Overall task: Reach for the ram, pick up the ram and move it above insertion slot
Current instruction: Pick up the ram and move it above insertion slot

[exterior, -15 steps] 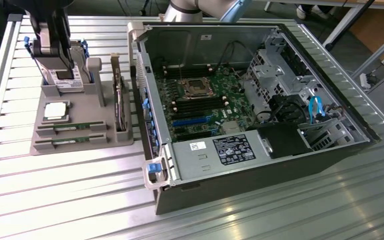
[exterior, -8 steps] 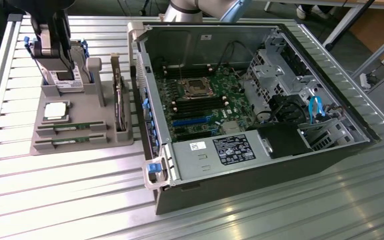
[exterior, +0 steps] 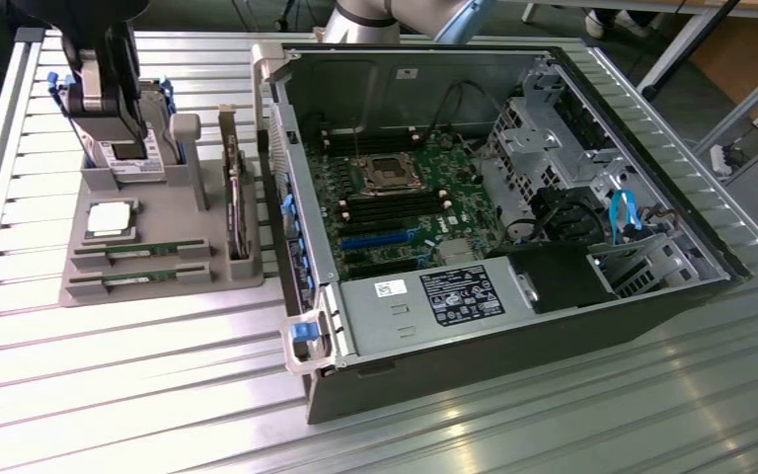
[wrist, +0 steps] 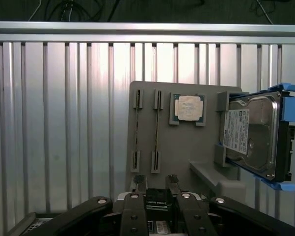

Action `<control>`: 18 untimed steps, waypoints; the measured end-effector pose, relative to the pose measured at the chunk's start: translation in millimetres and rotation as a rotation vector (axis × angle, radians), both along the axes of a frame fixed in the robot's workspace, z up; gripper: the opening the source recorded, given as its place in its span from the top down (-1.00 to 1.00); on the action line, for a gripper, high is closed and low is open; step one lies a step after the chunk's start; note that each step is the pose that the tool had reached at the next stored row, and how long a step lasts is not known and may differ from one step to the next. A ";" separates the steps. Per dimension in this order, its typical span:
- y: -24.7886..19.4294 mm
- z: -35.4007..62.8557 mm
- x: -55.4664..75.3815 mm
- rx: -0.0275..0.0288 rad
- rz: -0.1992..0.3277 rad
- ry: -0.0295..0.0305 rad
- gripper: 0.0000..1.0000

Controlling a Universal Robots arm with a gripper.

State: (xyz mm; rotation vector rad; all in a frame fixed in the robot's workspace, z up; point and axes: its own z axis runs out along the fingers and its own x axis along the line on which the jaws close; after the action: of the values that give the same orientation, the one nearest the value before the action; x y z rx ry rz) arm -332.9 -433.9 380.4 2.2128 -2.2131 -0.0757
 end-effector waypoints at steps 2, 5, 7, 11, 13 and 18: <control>0.0 -0.7 0.0 0.0000 0.001 0.0000 0.40; 0.0 -1.3 0.0 0.0000 0.002 0.0000 0.40; 0.0 -1.6 0.0 0.0000 0.002 0.0000 0.40; 0.0 -2.3 0.0 0.0000 0.003 0.0000 0.40; 0.0 -2.9 0.0 0.0000 0.004 0.0000 0.40; 0.0 -4.5 0.0 0.0000 0.006 0.0000 0.40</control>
State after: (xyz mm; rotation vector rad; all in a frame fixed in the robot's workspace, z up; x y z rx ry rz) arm -332.9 -433.9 375.9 2.2194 -2.2062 -0.0756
